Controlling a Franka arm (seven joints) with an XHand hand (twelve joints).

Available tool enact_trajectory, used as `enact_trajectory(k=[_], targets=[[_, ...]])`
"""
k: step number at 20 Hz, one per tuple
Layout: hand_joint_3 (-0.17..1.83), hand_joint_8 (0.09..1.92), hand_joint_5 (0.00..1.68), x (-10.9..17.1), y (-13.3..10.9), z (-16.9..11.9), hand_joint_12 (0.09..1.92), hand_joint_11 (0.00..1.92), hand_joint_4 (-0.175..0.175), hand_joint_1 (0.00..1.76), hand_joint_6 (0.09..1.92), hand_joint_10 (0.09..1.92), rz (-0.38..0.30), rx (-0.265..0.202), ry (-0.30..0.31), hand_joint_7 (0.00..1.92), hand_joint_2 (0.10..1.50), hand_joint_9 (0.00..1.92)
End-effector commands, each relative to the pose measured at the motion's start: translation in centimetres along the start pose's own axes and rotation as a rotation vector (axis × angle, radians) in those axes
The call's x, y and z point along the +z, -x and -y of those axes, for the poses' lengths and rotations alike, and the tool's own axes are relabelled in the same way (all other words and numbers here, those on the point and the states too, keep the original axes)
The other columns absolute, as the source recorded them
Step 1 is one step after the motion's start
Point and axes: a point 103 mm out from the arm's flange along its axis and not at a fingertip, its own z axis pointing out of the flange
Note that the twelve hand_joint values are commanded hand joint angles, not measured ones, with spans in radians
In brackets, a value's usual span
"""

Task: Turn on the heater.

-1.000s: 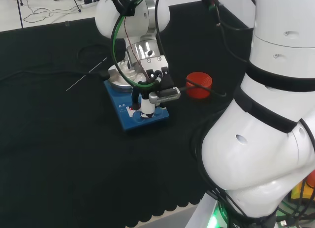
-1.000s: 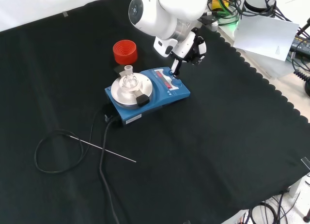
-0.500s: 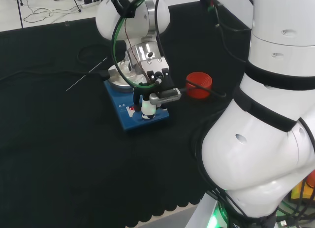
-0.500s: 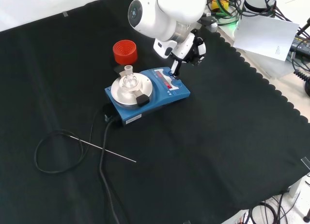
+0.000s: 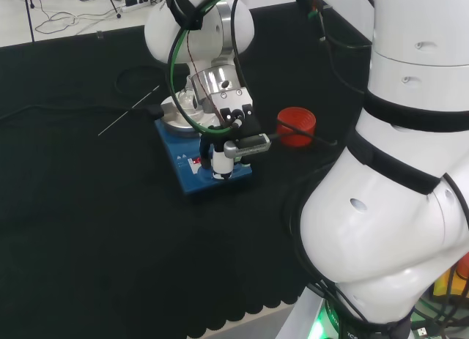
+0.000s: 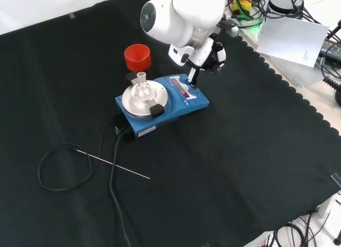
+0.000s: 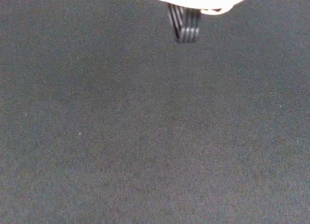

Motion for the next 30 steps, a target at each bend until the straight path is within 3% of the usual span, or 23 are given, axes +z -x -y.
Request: enact_trajectory(k=[1, 11, 30], targets=[[1.08, 1.76, 0.29, 0.11, -0.05, -0.23, 1.4, 1.28, -0.048, 1.46, 0.86, 1.77, 0.001, -0.004, 0.003, 1.64, 0.69, 1.69], [1.08, 1.75, 0.29, 0.15, -0.22, -0.28, 1.4, 1.28, -0.048, 1.46, 0.86, 1.77, 0.004, -0.002, 0.03, 1.64, 0.69, 1.69], [1.08, 1.75, 0.25, 0.59, -0.25, -0.46, 1.4, 1.28, -0.048, 1.46, 0.82, 1.75, 0.013, 0.004, 0.023, 1.64, 0.69, 1.69]])
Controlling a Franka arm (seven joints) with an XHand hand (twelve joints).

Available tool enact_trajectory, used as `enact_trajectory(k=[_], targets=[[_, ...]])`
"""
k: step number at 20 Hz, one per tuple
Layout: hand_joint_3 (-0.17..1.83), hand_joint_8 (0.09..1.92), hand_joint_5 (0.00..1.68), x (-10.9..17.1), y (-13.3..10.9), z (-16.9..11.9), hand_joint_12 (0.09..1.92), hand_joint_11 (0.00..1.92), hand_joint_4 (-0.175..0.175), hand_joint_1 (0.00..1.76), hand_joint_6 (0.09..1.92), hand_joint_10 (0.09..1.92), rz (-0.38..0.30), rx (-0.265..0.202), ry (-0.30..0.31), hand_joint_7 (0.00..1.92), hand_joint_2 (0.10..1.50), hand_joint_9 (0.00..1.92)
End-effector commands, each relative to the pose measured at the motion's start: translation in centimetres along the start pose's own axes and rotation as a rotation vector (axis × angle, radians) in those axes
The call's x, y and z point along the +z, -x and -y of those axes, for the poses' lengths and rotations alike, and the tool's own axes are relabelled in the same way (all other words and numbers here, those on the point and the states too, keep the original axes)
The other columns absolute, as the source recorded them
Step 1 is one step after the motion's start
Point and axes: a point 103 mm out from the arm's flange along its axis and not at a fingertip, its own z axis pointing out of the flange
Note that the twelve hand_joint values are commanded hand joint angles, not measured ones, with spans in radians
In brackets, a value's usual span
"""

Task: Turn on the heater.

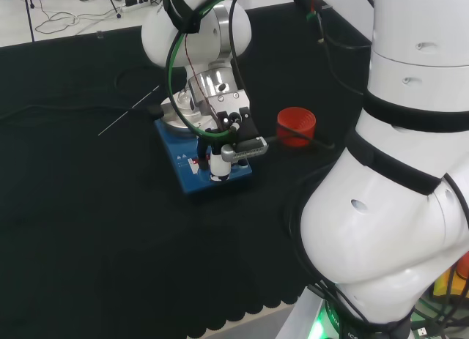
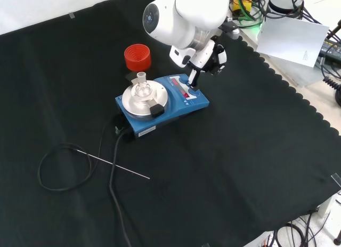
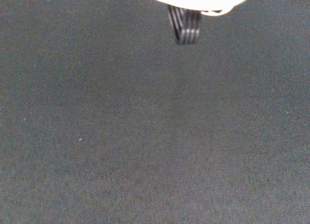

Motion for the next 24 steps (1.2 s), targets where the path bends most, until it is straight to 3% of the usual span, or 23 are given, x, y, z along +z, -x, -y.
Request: enact_trajectory(k=[1, 13, 24], targets=[[1.08, 1.75, 0.24, 0.5, 0.4, -0.2, 1.4, 1.28, -0.049, 1.46, 0.82, 1.75, -0.001, 0.001, -0.003, 1.64, 0.69, 1.69], [1.09, 1.74, 0.22, 0.4, 0.4, -0.2, 1.4, 1.28, -0.045, 1.46, 0.69, 1.74, -0.01, 0.006, -0.003, 1.64, 0.68, 1.69], [1.09, 1.73, 0.23, -2.4, 0.5, 1.7, 1.39, 1.28, -0.046, 1.46, 0.67, 1.74, -0.02, -0.003, 0.049, 1.64, 0.68, 1.69]])
